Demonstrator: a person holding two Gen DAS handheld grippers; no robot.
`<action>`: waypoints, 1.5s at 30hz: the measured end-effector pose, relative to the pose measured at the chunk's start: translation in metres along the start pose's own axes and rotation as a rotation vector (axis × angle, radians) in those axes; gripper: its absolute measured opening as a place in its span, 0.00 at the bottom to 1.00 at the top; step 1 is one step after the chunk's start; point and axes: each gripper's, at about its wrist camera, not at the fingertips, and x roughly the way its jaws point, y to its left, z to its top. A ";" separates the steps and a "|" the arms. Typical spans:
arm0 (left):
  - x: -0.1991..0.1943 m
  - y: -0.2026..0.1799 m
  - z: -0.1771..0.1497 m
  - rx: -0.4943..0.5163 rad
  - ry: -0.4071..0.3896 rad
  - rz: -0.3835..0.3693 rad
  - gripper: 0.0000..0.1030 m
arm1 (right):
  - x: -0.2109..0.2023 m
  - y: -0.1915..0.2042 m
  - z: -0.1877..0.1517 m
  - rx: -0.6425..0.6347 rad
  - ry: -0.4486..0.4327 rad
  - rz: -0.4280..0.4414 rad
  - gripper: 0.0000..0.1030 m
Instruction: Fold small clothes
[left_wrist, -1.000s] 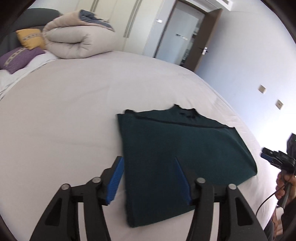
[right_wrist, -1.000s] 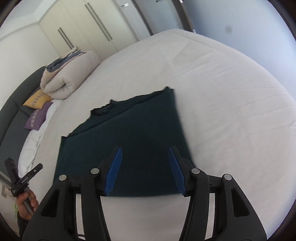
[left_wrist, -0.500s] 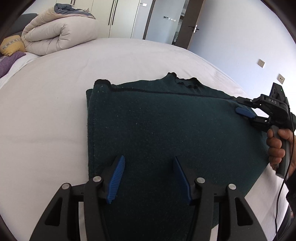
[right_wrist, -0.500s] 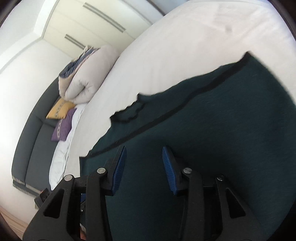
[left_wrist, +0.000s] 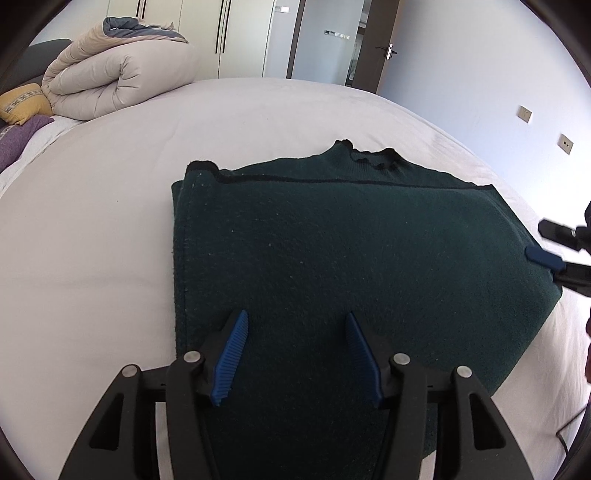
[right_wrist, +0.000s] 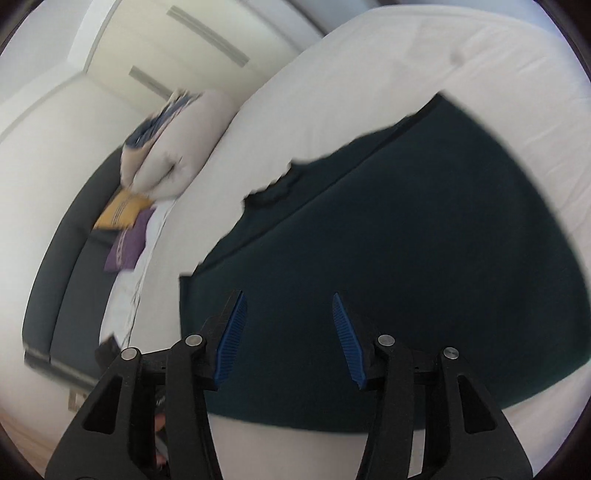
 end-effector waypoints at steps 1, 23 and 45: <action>0.000 0.000 0.000 0.000 0.000 0.000 0.57 | 0.013 0.008 -0.011 -0.015 0.053 0.025 0.46; -0.039 0.036 -0.002 -0.181 -0.082 -0.054 0.81 | -0.089 -0.054 -0.046 0.150 -0.200 -0.188 0.57; -0.004 0.087 -0.018 -0.551 0.214 -0.529 0.84 | 0.008 0.064 0.003 -0.005 0.106 0.181 0.57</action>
